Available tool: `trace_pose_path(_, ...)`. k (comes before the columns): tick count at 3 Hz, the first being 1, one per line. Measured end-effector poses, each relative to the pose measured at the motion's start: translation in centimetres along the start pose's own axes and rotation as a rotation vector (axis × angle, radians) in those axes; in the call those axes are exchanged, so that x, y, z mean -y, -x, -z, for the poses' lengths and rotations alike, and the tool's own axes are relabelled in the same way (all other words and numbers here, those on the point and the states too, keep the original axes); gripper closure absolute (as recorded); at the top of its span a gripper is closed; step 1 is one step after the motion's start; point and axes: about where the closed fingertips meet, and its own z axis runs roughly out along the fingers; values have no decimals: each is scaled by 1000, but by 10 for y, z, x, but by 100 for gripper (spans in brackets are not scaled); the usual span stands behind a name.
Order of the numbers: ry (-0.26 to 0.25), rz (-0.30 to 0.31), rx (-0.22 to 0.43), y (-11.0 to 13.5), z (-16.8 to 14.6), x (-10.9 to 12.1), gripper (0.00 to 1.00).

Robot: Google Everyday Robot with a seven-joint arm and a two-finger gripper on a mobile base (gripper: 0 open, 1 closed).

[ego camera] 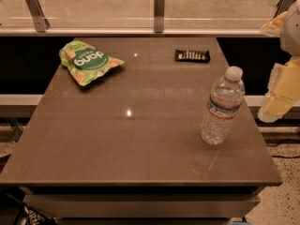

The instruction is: Move water bottle near green rice chip bag

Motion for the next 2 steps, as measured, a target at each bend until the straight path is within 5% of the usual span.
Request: trace_pose_path(2,32,-109,147,-22,-2,-10,0)
